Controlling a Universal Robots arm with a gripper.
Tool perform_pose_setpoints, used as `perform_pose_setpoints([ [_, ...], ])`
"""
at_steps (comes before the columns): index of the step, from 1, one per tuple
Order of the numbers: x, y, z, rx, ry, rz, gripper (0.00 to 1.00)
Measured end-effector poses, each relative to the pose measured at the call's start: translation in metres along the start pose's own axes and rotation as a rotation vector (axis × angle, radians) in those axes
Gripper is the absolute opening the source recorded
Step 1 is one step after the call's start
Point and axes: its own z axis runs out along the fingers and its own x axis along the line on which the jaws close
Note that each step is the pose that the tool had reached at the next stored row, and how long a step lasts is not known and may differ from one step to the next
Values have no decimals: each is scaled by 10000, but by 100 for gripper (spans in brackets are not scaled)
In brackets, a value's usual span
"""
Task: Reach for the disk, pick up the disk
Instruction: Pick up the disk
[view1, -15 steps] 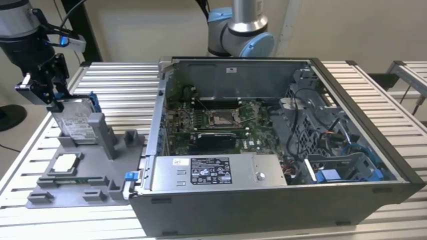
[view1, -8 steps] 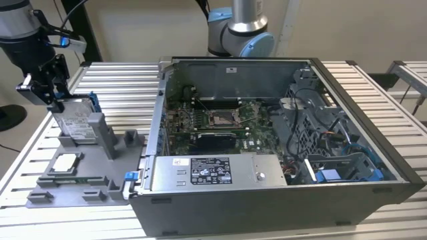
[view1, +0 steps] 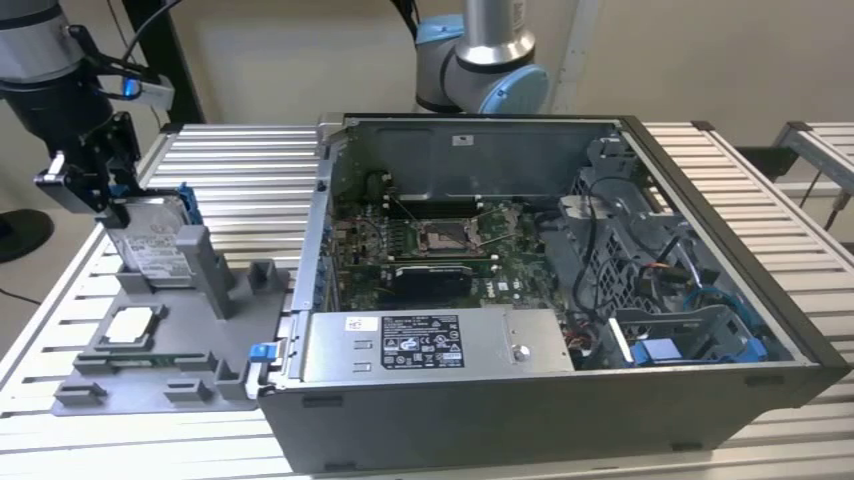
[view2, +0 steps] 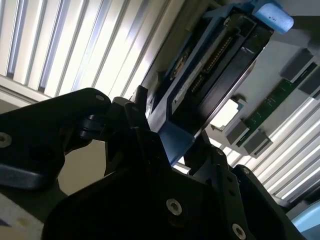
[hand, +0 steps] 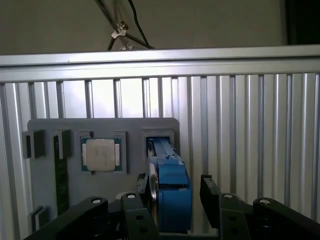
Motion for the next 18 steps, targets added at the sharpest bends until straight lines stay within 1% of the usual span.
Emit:
perform_pose_setpoints([
  [8, 40, -1, 11, 1, -1, 0, 100],
  [12, 41, -5, 7, 2, -1, 0, 100],
  [13, 41, -5, -14, 2, 0, 0, 100],
  [15, 40, -8, -86, 1, 0, 0, 100],
  [16, 39, -9, -101, 2, -1, 0, 100],
  [18, 40, -11, -101, 4, -2, 0, 100],
])
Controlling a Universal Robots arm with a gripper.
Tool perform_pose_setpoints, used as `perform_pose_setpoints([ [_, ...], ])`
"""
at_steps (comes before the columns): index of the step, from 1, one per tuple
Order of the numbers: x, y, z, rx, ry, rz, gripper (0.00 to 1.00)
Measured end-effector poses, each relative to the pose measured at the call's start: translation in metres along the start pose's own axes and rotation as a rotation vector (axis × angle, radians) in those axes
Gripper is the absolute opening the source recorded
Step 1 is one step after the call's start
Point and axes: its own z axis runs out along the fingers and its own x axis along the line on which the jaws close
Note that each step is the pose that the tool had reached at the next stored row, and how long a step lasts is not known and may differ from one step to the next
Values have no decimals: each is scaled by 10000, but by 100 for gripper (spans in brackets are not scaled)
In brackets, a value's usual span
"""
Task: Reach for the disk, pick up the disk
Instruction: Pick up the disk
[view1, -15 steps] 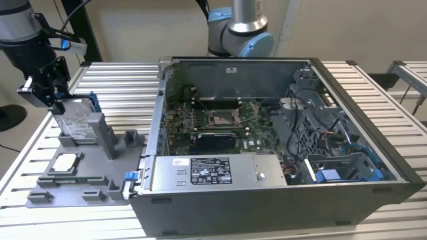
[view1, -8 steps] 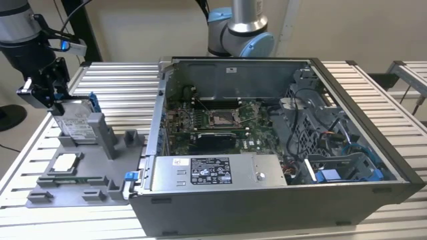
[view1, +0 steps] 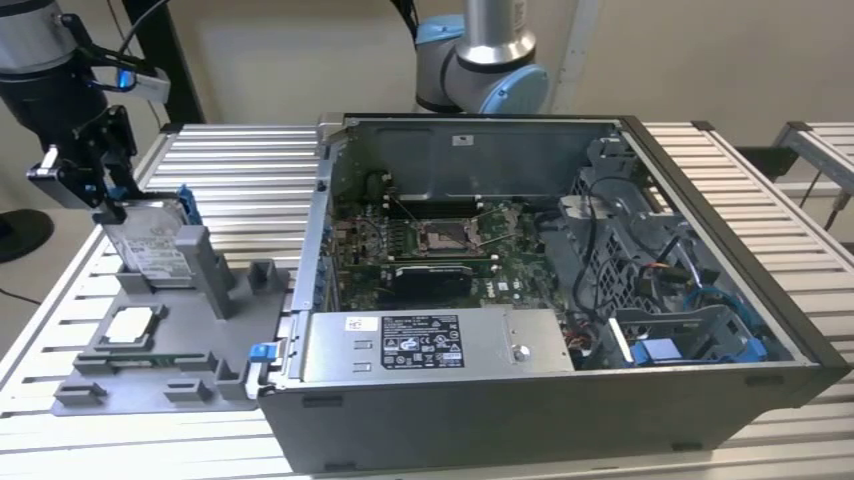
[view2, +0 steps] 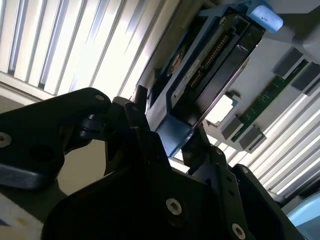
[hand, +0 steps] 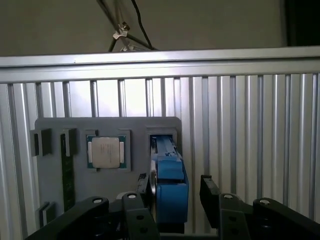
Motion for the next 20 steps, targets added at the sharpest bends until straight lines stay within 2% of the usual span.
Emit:
perform_pose_setpoints([
  [3, 15, -6, 10, -3, -21, -1, 100],
  [12, 54, -23, 136, -14, -134, 1, 100],
  [17, 58, -23, 211, -14, -169, 1, 100],
  [20, 58, -23, 227, -16, -172, 1, 100],
])
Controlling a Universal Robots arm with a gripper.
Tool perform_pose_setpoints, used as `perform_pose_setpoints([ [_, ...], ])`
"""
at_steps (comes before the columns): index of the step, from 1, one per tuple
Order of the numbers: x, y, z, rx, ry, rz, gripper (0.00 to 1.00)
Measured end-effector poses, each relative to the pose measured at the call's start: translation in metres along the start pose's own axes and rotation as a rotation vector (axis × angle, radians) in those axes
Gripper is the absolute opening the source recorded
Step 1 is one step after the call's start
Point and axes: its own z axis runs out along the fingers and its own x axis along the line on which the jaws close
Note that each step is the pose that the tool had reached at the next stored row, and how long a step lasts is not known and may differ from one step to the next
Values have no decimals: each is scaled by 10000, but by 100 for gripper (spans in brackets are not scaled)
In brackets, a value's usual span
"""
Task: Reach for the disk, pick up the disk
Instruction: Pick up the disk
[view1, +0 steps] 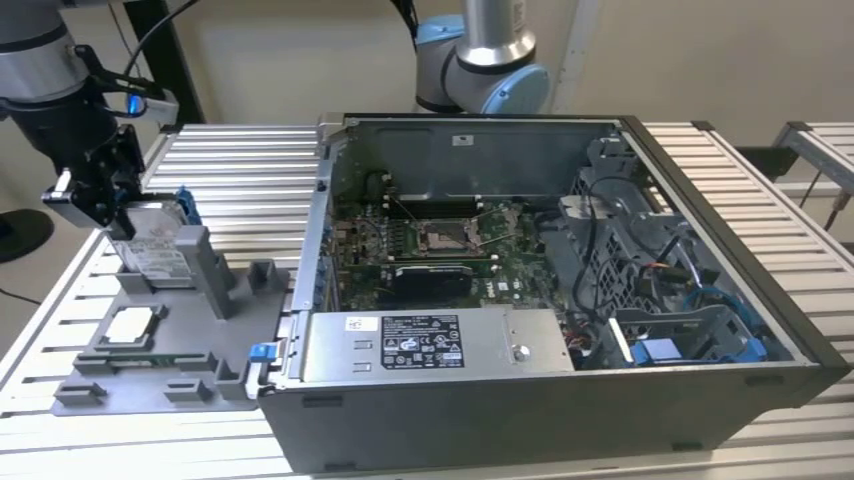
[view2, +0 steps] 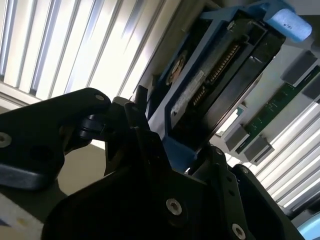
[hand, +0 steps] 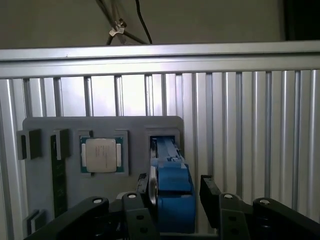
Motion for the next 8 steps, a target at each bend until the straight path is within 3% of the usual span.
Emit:
perform_pose_setpoints([
  [8, 0, 0, 2, 0, 0, 0, 100],
])
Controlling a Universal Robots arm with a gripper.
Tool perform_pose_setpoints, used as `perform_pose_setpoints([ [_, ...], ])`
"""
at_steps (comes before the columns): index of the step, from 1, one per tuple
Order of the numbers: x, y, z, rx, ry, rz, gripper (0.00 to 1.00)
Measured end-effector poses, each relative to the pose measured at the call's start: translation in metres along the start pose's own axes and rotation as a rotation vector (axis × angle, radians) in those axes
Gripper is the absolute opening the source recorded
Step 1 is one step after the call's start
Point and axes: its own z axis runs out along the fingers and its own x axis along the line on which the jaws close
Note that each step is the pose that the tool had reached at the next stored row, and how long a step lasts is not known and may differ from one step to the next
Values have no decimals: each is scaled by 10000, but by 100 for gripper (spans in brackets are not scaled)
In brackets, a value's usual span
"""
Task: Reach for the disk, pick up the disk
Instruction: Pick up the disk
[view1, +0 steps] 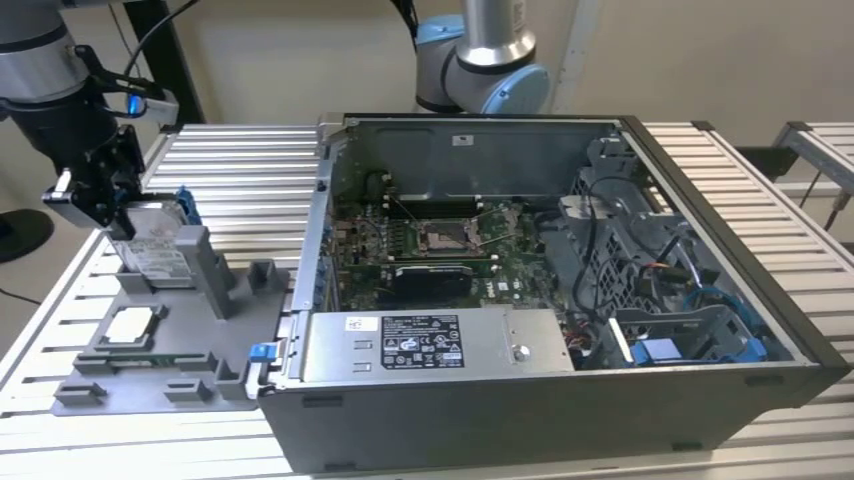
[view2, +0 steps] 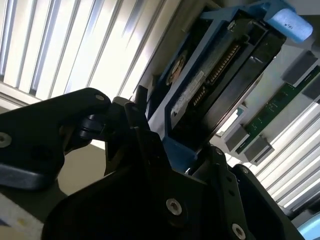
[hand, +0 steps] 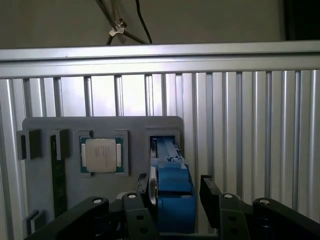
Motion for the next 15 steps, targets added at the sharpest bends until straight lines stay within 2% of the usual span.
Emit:
perform_pose_setpoints([
  [1, 0, 0, 0, 0, 0, 0, 100],
  [2, 0, 0, 0, 0, 0, 0, 0],
  [15, 0, 0, 4, 0, 0, -1, 0],
])
